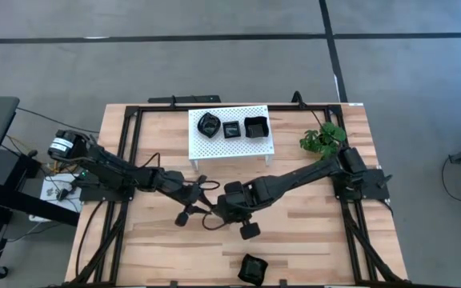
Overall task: Pick & Place Mini shaped plates
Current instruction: Stack the leaf-shaped plate on top of the leaf-shaped plate on the shelf
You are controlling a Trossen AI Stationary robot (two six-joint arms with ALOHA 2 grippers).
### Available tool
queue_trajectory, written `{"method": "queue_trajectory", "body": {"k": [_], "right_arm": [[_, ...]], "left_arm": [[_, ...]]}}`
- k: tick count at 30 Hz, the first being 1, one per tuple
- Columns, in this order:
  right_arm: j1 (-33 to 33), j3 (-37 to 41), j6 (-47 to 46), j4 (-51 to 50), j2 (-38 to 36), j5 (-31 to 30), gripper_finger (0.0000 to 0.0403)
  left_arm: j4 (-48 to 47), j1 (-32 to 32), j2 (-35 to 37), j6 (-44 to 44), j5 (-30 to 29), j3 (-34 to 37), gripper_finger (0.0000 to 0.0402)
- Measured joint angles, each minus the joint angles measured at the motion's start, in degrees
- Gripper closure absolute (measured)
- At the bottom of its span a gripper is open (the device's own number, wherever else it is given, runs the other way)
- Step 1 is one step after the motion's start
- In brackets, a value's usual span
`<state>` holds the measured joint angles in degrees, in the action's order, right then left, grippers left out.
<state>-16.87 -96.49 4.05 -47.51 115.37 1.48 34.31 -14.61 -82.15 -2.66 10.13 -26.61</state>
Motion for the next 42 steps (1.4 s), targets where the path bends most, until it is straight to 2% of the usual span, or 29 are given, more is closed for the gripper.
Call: {"method": "queue_trajectory", "body": {"k": [11,15,25,27,33,38,42], "right_arm": [[-1.17,-0.09,4.51,0.62,-1.42,-0.02,0.0402],[-1.15,-0.09,4.51,0.58,-1.42,-0.02,0.0402],[-0.21,-0.09,4.51,0.47,-1.42,-0.07,0.0402],[-0.16,-0.09,4.53,0.41,-1.42,-0.24,0.0399],[-0.15,-0.56,3.63,2.45,-1.39,-0.24,0.0357],[0.16,-0.69,3.57,5.12,-1.4,-0.13,0.0309],[0.12,-3.07,3.53,2.79,-1.4,-0.1,0.0278]], "left_arm": [[-2.53,-0.11,0.0,-0.11,0.08,0.0,0.0305],[-2.4,-0.65,0.0,-3.6,0.07,0.0,0.0309],[-2.37,-2.6,0.0,-6.56,0.85,0.0,0.0388],[-2.48,-2.6,0.0,-6.56,0.87,0.04,0.0391],[-1.75,-2.47,0.02,-6.54,1.55,0.02,0.0377],[-2.07,-2.49,0.02,-6.51,1.92,0.02,0.0391],[-2.23,-2.52,0.02,-4.96,1.9,0.02,0.0389]]}}
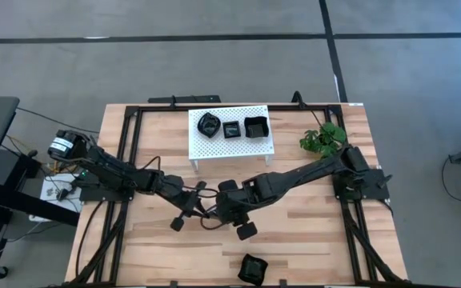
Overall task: Pick & Place Mini shaped plates
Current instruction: Stack the leaf-shaped plate on top of the leaf-shaped plate on the shelf
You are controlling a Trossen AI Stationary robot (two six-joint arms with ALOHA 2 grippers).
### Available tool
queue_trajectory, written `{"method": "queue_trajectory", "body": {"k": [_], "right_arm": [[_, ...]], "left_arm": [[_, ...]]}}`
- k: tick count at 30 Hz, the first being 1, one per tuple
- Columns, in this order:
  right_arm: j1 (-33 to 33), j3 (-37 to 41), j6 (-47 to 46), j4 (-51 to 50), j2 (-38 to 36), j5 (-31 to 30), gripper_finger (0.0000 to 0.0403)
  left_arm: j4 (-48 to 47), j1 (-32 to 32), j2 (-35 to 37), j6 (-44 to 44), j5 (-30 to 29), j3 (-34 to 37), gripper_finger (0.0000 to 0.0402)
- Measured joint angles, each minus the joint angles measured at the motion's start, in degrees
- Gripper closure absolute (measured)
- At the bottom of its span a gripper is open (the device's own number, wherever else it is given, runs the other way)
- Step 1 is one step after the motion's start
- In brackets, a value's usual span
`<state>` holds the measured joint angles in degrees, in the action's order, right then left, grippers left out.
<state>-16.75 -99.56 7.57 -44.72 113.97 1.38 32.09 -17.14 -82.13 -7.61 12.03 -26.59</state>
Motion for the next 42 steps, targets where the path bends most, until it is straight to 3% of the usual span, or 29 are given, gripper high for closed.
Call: {"method": "queue_trajectory", "body": {"k": [5,10,15,18,22,25,29,34,39,42], "right_arm": [[-0.08,-8.29,-5.1,-11.52,0.02,-4.61,0.0255],[-0.36,-17.02,-10.63,-27.45,0.02,-6.18,0.0247],[-3.88,-18.27,-14.72,-35.34,-3.61,-7.71,0.025],[-7.89,-15.02,-18.11,-35.46,-8.12,-16.14,0.0258],[-14.68,-4.84,-24.81,-30.76,-15.75,-28.25,0.0269],[-19.73,6.58,-29.93,-20.47,-21.42,-38.17,0.0274],[-23.82,22.55,-31.19,-2.51,-26.34,-47.01,0.0277],[-23.48,36.23,-26.5,16.68,-27.53,-48.55,0.0277],[-20.22,38.15,-26.66,17.9,-27.5,-47.66,0.0277],[-18.65,38.01,-27.45,18.08,-27.5,-44.17,0.0277]], "left_arm": [[-0.21,-1.27,0.0,3.86,-0.26,-0.16,0.0387],[-2.56,-3.69,0.07,3.48,-5.99,-4.29,0.0392],[-21.9,-4.22,3.05,2.22,-20.31,-12.1,0.0384],[-32.69,-3.52,6.17,0.16,-30.35,-16.93,0.0386],[-42.63,-1.72,11.81,-1.01,-34.52,-22.54,0.0391],[-46.18,0.37,15.28,-3.96,-35.23,-24.79,0.039],[-48.0,5.56,19.06,-7.0,-41.87,-25.86,0.039],[-48.18,14.75,19.52,-5.46,-42.69,-25.83,0.0391],[-48.06,21.38,15.22,0.18,-42.74,-25.75,0.039],[-47.64,22.9,11.55,4.81,-42.39,-25.75,0.0392]]}}
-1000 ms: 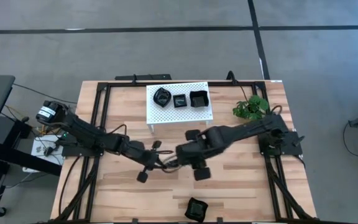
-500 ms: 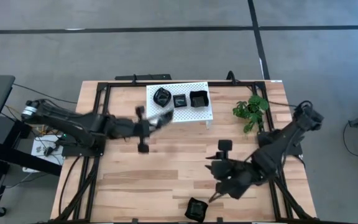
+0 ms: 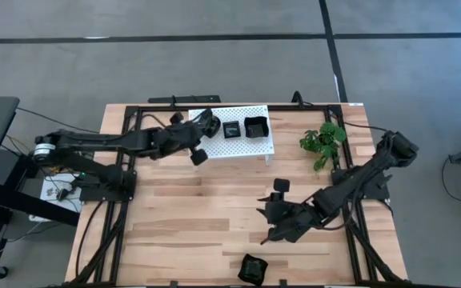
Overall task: Pick & Place Mini shaped plates
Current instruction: Stack the leaf-shaped plate on top of the leaf-shaped plate on the shelf
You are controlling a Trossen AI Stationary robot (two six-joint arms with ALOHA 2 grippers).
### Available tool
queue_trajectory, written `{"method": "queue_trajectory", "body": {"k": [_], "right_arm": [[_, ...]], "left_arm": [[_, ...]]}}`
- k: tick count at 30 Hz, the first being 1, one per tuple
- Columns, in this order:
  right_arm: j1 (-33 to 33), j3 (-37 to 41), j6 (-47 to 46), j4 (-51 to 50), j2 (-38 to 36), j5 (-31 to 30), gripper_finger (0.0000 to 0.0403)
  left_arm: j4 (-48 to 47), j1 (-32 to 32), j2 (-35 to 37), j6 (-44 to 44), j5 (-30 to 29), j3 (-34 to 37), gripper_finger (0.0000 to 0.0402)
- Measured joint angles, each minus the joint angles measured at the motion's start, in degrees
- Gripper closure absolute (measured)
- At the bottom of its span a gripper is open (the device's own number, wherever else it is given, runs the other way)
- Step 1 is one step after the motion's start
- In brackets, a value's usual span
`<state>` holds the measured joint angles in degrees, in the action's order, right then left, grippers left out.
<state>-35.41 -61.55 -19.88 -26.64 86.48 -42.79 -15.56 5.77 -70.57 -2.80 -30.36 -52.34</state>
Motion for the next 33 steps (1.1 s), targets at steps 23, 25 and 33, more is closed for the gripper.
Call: {"method": "queue_trajectory", "body": {"k": [23,25,33], "right_arm": [[1.84,-0.07,3.49,1.91,-0.02,2.93,0.0277],[1.84,-0.08,4.04,1.89,-0.02,2.93,0.0277],[1.82,-0.1,4.93,1.88,-0.02,2.94,0.0277]], "left_arm": [[1.92,2.0,-6.22,-1.41,-1.78,0.02,0.0331],[2.18,1.87,-6.22,-1.41,-1.81,0.02,0.0324],[2.84,-3.25,-1.61,-1.79,-2.79,-0.01,0.0318]]}}
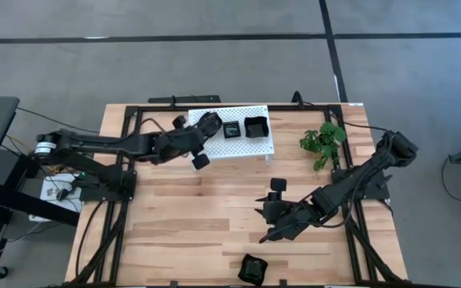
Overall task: Pick & Place Mini shaped plates
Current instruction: Stack the leaf-shaped plate on top of the leaf-shaped plate on the shelf
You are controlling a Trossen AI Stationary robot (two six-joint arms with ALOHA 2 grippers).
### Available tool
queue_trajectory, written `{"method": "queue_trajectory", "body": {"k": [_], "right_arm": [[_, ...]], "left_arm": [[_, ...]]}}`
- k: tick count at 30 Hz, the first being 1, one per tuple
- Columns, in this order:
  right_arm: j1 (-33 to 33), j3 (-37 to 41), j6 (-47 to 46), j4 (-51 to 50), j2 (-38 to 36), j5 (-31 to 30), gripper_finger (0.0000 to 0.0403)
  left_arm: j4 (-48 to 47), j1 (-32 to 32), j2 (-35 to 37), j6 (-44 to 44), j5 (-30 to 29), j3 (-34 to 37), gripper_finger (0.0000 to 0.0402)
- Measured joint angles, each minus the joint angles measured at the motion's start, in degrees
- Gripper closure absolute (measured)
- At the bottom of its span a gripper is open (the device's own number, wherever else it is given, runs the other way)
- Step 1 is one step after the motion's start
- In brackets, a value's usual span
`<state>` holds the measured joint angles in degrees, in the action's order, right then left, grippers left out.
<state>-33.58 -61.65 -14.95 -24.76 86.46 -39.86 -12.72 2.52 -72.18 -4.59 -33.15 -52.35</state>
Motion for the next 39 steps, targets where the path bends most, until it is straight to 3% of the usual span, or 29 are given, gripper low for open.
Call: {"method": "queue_trajectory", "body": {"k": [8,14,19,23,25,28,30,35,39], "right_arm": [[0.5,0.0,0.23,1.64,0.0,-0.78,0.0277],[6.91,-0.11,0.08,12.16,1.0,-10.47,0.0277],[15.0,-0.09,0.48,20.83,5.33,-7.97,0.0282],[21.6,-2.87,8.85,21.93,8.02,-8.09,0.0309],[24.81,-6.3,12.49,22.34,8.44,-8.11,0.0334],[29.61,-10.89,17.63,21.97,8.43,-7.97,0.0381],[33.19,-13.47,19.56,21.53,8.44,-4.46,0.0396],[42.23,-18.29,10.28,13.66,8.44,10.66,0.0397],[45.99,-18.32,6.14,12.48,8.5,14.91,0.0398]], "left_arm": [[-0.04,-6.7,5.65,-0.08,-1.36,-0.05,0.0322],[-0.36,-8.93,6.6,-3.31,-5.35,-0.05,0.035],[-2.71,-7.91,6.6,-3.02,-7.92,0.74,0.0394],[-2.89,-4.29,6.6,-2.15,-15.29,3.81,0.0395],[-3.03,-1.5,6.6,-2.09,-15.84,5.43,0.0395],[-2.66,3.56,6.6,-1.89,-13.67,7.16,0.0395],[-2.72,7.52,6.6,-0.88,-10.21,8.23,0.0395],[-1.96,14.96,6.58,-0.45,2.0,9.49,0.0395],[0.4,16.23,6.58,-0.92,6.45,10.05,0.0395]]}}
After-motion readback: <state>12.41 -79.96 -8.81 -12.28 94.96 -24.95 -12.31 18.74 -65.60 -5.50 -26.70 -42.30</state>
